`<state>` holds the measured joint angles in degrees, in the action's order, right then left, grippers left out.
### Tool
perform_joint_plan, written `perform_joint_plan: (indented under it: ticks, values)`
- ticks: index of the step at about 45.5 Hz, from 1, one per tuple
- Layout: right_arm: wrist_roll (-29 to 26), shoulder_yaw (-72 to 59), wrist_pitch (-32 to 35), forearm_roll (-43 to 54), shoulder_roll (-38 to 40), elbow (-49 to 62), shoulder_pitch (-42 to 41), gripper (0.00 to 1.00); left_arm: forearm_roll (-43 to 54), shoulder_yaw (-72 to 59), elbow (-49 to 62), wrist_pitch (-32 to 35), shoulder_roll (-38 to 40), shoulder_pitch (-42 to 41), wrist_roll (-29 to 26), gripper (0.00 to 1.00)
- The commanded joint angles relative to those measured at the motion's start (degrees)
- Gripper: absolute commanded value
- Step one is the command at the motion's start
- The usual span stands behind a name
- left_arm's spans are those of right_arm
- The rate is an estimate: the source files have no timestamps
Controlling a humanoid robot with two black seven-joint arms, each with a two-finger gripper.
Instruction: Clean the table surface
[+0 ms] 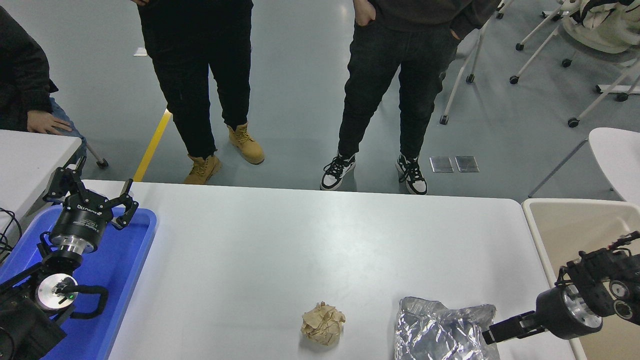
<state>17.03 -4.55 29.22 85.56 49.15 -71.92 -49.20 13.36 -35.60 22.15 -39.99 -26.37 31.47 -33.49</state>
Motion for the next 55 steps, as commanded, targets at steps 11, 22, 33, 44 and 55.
perform_joint_plan:
  ticks: [11,22,33,44,55]
  values:
    - [-0.1,-0.9,-3.0,0.8,-1.2,2.0,2.3,0.99,0.0,0.0,0.0,0.0,0.0,0.0,0.0,1.00]
    - [-0.1,-0.9,-7.0,2.0,-1.6,2.4,4.5,0.99,0.0,0.0,0.0,0.0,0.0,0.0,0.0,1.00]
    - [-0.1,-1.0,-8.2,3.9,-2.5,3.1,4.4,0.93,0.0,0.0,0.0,0.0,0.0,0.0,0.0,1.00]
    - [0.0,-1.1,-8.5,4.0,-2.5,3.2,4.6,0.91,0.0,0.0,0.0,0.0,0.0,0.0,0.0,1.00]
    - [0.3,-1.0,-9.0,6.9,-2.7,3.2,5.4,0.77,0.0,0.0,0.0,0.0,0.0,0.0,0.0,1.00]
